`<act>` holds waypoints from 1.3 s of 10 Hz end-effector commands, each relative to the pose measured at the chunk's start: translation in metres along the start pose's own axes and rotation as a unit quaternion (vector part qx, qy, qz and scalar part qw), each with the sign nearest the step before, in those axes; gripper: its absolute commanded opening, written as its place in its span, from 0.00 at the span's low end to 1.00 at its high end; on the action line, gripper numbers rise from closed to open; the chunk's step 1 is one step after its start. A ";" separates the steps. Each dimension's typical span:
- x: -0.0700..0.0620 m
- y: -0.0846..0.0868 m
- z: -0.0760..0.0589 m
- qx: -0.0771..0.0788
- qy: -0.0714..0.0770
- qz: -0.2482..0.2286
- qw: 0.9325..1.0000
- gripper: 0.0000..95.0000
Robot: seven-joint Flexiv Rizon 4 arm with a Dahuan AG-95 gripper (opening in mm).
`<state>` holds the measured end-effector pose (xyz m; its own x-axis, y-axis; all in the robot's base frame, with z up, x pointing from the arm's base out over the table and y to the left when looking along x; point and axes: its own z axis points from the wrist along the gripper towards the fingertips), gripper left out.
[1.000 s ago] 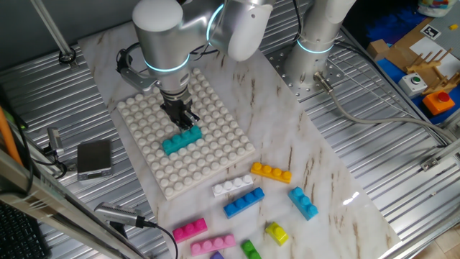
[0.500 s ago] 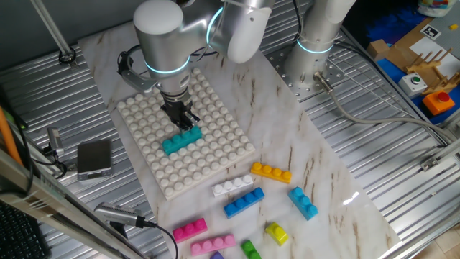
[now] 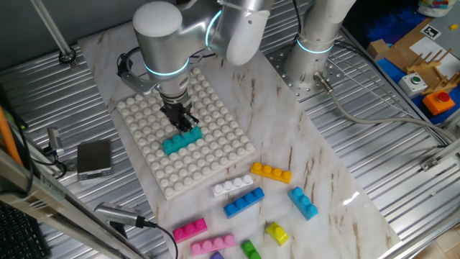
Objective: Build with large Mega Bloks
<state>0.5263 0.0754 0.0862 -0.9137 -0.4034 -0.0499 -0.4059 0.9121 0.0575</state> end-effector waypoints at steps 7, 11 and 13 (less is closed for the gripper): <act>-0.006 0.000 0.018 0.001 -0.006 -0.003 1.000 0.00; -0.006 0.000 0.021 0.002 -0.007 -0.005 1.000 0.00; -0.007 0.001 0.019 0.006 -0.003 -0.005 1.000 0.00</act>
<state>0.5324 0.0793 0.0843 -0.9090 -0.4129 -0.0559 -0.4153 0.9088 0.0409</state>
